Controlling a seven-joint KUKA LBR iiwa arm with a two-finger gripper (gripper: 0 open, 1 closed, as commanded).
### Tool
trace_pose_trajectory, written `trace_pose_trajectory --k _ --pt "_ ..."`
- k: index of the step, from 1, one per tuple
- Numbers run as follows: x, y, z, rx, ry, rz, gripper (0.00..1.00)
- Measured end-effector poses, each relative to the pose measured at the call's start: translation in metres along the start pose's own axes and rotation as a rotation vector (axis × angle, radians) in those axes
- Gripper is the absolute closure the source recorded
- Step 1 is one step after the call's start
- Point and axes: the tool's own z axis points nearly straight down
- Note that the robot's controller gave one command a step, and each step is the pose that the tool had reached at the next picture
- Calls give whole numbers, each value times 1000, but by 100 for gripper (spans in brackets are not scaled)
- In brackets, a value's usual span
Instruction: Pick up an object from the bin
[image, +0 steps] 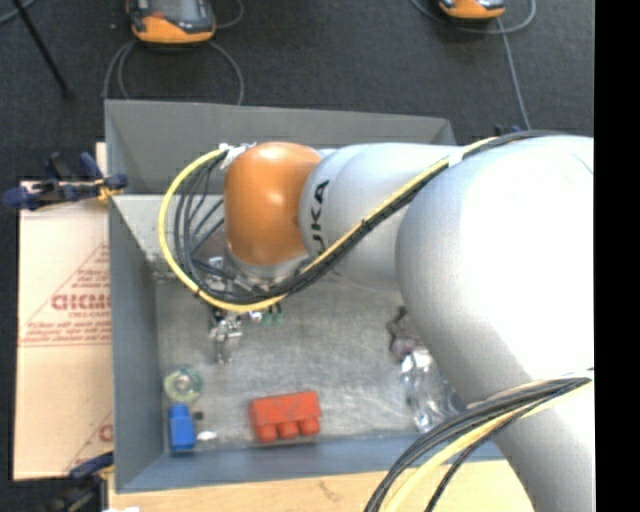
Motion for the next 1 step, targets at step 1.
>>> trace_pose_trajectory --k 1 --pt "-1 -1 -1 -1 -2 5 100"
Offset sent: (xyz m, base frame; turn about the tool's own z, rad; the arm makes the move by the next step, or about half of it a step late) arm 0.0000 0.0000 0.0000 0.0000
